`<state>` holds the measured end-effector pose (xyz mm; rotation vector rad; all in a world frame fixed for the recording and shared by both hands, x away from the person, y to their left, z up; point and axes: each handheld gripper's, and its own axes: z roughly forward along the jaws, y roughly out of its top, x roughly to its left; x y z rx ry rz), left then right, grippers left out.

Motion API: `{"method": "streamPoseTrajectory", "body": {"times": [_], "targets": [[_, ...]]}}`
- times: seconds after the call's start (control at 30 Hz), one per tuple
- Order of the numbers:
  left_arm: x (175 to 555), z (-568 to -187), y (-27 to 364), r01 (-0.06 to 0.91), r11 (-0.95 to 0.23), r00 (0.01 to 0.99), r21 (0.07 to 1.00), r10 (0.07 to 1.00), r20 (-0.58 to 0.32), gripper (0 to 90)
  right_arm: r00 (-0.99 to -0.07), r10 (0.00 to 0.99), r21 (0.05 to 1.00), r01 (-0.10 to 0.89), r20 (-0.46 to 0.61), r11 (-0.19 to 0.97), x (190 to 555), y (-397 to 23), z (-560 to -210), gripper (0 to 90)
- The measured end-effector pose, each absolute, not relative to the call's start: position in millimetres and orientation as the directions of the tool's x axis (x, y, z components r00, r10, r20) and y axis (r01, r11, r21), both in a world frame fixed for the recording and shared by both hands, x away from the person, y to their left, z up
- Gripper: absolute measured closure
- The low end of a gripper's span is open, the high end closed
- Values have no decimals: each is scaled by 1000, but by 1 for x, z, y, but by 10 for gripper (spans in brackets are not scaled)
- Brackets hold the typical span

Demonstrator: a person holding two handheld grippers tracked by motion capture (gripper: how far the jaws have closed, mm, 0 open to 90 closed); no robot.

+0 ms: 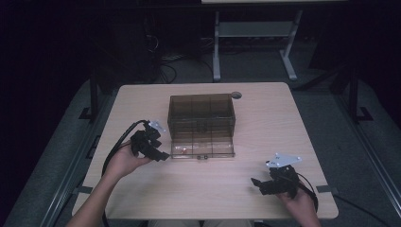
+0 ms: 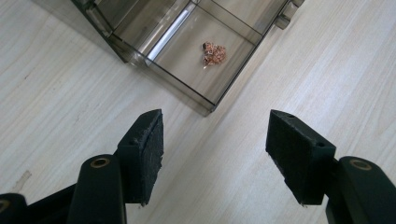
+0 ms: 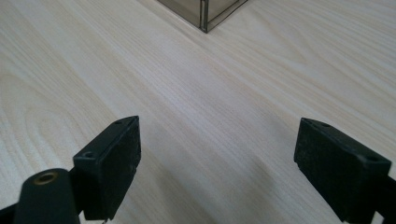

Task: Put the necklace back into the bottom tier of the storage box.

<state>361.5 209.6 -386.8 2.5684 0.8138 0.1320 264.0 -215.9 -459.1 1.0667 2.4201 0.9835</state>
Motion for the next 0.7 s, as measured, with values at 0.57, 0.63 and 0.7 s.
{"method": "streamPoseTrajectory", "body": {"times": [0.57, 0.63, 0.7], "targets": [[348, -390, 220, 518, -732, 825, 443, 564, -34, 365, -653, 757, 700, 535, -13, 474, 265, -216, -460, 142], [345, -392, 220, 514, -735, 828, 443, 560, -33, 365, -653, 757, 700, 535, -13, 474, 265, -216, -460, 142], [342, -394, 221, 515, -735, 828, 442, 559, -35, 363, -654, 757, 700, 536, -11, 473, 265, -216, -460, 142]]}}
